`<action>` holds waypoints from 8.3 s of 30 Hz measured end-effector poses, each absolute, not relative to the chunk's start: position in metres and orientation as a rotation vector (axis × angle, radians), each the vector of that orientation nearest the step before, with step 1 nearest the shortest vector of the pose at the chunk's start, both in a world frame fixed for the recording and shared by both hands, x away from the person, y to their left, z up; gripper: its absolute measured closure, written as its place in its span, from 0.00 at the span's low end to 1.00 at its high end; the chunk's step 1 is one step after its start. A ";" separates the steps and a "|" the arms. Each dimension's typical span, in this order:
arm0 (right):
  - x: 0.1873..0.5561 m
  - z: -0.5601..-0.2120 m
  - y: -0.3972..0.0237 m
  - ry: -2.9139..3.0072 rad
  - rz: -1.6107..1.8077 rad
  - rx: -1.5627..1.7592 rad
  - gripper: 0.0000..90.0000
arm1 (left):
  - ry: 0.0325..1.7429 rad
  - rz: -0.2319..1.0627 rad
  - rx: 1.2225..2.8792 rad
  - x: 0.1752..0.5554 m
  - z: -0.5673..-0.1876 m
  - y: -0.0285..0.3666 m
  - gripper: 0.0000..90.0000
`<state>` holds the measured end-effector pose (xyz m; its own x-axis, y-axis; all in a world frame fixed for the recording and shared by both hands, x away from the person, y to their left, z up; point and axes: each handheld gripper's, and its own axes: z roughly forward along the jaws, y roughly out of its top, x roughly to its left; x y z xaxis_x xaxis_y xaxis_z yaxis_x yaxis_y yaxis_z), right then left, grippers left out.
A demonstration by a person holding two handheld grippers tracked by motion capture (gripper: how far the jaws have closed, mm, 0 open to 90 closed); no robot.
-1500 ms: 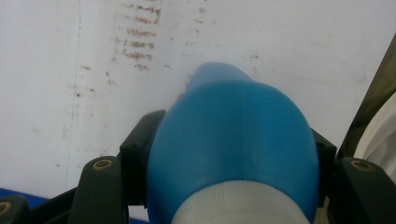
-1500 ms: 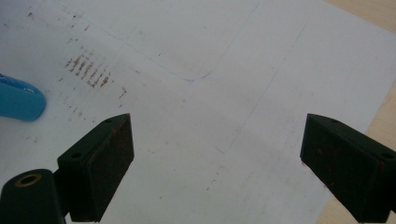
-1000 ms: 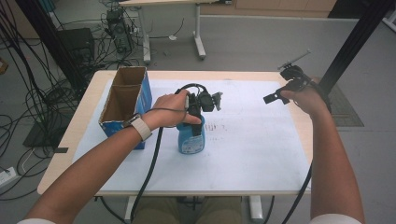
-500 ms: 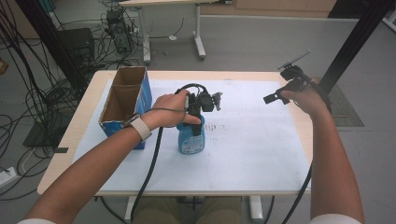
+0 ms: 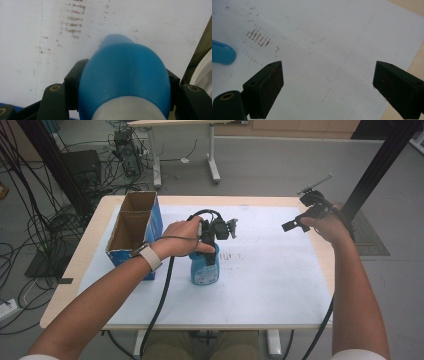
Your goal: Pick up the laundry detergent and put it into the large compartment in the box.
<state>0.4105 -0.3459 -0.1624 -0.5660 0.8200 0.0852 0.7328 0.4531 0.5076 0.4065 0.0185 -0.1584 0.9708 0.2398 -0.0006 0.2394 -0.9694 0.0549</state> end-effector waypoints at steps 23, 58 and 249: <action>0.409 -0.161 -0.345 2.527 0.755 1.357 0.11 | 0.376 0.009 3.064 0.406 -0.158 0.019 0.43; 0.400 -0.157 -0.351 2.509 0.777 1.360 0.11 | 0.423 0.013 3.030 0.400 -0.147 0.025 0.43; 0.405 -0.149 -0.332 2.560 0.876 1.161 0.11 | 2.082 0.124 2.238 0.416 0.068 0.215 0.41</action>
